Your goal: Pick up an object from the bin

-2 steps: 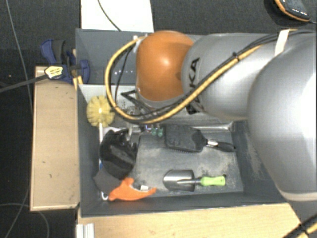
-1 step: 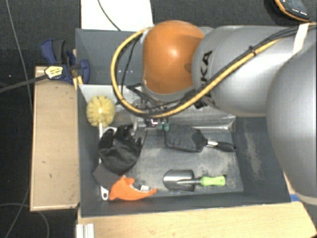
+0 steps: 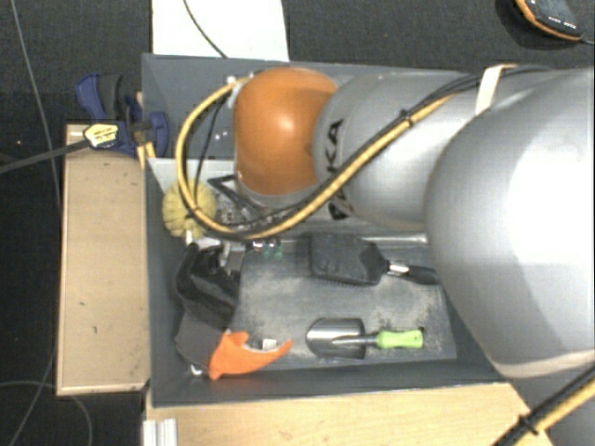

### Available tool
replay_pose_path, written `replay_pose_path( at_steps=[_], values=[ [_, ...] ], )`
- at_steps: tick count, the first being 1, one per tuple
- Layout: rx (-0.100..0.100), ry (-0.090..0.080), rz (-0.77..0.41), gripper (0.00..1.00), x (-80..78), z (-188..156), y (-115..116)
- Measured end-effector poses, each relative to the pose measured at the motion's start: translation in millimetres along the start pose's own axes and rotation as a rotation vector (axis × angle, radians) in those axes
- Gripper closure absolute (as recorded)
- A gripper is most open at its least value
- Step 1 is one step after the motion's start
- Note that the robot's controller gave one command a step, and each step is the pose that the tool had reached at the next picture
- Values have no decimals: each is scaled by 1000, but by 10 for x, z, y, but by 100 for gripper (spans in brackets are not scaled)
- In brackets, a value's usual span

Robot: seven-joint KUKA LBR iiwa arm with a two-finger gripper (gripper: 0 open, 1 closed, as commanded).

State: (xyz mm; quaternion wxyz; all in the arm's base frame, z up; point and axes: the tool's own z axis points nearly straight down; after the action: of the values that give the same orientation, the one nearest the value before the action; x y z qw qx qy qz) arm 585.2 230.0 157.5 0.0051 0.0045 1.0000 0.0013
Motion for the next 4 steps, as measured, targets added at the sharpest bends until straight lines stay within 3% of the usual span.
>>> replay_pose_path(
  at_steps=[1, 2, 3, 4],
  values=[
    [0, -3, -2, 100, -4, -24, -8],
    [-1, -4, -70, 100, 28, 327, -145],
    [-2, -5, -69, 100, 29, 314, -139],
    [-2, -11, -445, 100, 203, -91, 56]
  ],
)
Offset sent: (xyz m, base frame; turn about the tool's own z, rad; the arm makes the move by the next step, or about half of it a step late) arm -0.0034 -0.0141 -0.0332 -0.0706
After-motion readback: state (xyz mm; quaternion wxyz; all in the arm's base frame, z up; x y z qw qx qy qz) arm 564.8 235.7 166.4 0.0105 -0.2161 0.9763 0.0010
